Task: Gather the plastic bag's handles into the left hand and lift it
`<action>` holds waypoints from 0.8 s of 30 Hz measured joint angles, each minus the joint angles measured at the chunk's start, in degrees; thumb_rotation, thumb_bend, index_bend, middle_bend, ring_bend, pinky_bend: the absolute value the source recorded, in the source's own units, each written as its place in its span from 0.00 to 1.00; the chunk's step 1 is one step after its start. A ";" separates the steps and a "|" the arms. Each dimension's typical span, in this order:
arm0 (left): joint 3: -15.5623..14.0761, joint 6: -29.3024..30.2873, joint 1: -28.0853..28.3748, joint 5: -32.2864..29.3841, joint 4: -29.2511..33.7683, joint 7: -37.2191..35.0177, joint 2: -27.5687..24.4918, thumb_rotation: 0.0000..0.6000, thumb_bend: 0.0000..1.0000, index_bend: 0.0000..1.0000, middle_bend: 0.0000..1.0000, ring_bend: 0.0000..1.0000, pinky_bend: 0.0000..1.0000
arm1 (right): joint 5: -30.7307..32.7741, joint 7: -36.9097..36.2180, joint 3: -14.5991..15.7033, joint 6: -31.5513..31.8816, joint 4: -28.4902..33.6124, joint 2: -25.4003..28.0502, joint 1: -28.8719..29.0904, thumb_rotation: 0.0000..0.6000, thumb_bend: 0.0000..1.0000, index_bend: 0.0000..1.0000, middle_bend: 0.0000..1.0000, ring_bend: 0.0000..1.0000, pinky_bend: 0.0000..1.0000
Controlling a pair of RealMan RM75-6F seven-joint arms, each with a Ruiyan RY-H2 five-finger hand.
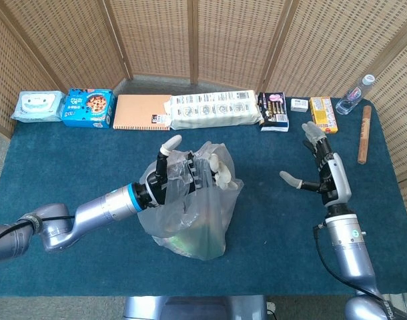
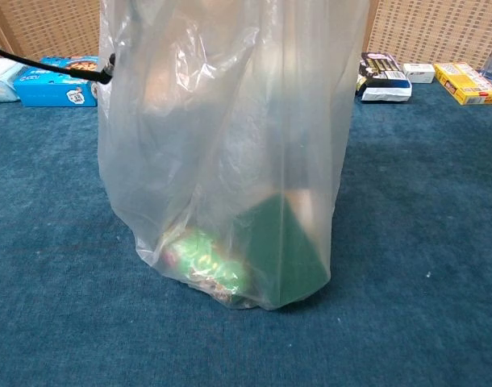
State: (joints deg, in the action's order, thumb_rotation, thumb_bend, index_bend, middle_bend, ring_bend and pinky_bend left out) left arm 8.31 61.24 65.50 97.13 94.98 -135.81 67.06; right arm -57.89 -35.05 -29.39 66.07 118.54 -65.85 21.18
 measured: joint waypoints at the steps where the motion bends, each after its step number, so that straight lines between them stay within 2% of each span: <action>1: 0.06 0.11 0.06 -0.07 0.30 0.00 -0.21 0.00 0.23 0.46 0.47 0.47 0.43 | -0.17 0.04 0.22 0.01 -0.28 -0.21 0.01 1.00 0.05 0.01 0.08 0.04 0.06; 8: 1.10 -0.77 -0.15 -4.38 2.89 1.40 -1.14 0.00 0.29 0.58 0.60 0.62 0.61 | -2.56 0.65 2.55 0.49 -2.03 -1.03 -0.57 1.00 0.08 0.01 0.09 0.06 0.07; 16: 4.62 -2.90 -1.10 -10.39 7.02 5.23 -2.62 0.00 0.38 0.64 0.70 0.72 0.70 | -6.28 1.64 6.60 2.63 -3.96 -1.60 -3.08 1.00 0.13 0.05 0.11 0.10 0.09; 24: 8.50 -4.69 -1.63 -13.93 9.23 7.29 -3.72 0.00 0.52 0.74 0.82 0.82 0.77 | -11.97 4.42 11.70 5.56 -8.05 -2.26 -5.93 1.00 0.13 0.08 0.13 0.14 0.11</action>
State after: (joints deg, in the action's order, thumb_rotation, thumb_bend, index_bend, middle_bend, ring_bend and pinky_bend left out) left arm 16.81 56.55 63.87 83.20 104.21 -128.52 63.34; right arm -69.86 -30.63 -17.69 71.62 110.49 -68.11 15.24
